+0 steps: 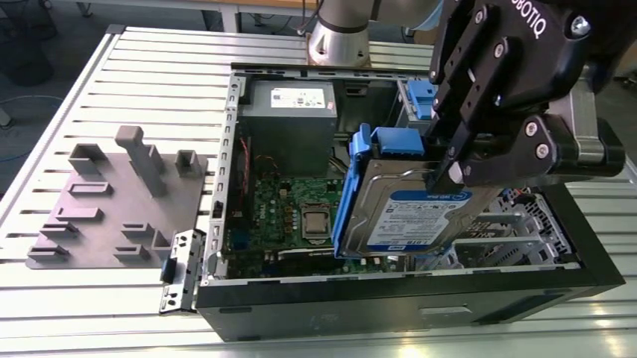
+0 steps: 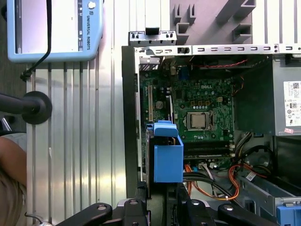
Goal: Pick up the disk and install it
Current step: 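Insert the disk into the insertion slot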
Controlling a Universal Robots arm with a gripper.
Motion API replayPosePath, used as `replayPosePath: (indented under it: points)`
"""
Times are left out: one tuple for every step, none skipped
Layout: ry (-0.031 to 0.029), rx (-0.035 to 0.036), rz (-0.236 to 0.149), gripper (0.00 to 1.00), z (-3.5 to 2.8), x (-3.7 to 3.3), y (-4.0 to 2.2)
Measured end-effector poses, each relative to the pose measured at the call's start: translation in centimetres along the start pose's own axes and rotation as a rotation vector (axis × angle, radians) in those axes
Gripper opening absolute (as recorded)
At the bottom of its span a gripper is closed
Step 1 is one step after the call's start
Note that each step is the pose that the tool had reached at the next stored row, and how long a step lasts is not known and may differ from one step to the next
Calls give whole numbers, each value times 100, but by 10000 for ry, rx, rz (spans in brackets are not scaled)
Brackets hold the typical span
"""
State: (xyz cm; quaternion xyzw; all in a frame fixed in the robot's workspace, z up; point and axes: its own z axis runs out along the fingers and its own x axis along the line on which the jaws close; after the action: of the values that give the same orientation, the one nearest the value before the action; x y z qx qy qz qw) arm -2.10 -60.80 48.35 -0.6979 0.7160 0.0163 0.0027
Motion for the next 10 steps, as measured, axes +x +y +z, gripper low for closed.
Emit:
replayPosePath:
  points:
    - [0,0,0,35,0,0,0]
    - [0,0,0,35,0,-1,0]
    - [1,-1,0,35,-1,-2,0]
    - [0,0,0,35,0,-2,0]
    - [0,0,0,35,0,-2,0]
    - [-1,0,0,35,0,-2,0]
    - [0,-1,0,35,-1,-2,0]
    - [0,0,0,35,-1,-3,0]
    - [1,-1,0,35,-1,-3,0]
    - [0,0,0,35,0,-3,0]
